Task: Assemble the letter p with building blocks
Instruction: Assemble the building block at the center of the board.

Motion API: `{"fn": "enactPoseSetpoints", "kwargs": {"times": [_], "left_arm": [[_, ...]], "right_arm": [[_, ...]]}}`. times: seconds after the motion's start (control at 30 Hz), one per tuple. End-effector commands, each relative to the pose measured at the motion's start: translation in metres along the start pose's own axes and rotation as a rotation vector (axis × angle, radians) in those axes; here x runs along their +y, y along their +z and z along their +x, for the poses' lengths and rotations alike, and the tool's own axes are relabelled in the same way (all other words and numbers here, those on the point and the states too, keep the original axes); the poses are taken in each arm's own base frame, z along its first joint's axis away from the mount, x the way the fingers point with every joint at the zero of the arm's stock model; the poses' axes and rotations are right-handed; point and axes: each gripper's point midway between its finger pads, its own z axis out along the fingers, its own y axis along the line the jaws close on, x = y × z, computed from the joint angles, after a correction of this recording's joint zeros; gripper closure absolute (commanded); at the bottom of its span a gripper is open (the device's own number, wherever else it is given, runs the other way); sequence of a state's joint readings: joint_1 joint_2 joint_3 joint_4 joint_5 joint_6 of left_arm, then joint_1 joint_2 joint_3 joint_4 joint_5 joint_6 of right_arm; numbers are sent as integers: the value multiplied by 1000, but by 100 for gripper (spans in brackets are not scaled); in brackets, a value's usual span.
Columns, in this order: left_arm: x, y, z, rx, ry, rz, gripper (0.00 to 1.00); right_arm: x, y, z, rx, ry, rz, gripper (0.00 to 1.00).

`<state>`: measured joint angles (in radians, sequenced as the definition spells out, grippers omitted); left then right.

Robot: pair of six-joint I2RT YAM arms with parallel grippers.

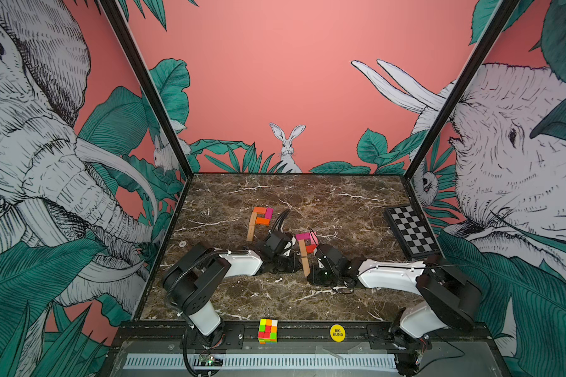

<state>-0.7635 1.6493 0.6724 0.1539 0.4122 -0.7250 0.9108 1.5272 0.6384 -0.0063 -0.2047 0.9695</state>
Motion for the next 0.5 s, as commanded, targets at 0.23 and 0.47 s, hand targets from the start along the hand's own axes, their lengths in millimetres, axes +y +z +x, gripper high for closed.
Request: {"fn": "enactPoseSetpoints", "kwargs": {"times": [0.23,0.47], "left_arm": [[1,6,2,16,-14,-2,80],[1,5,2,13,-16,-4,81]], "right_arm": [[-30,5,16,38,22,114,83],[-29,7,14,37,21,115,82]]}}
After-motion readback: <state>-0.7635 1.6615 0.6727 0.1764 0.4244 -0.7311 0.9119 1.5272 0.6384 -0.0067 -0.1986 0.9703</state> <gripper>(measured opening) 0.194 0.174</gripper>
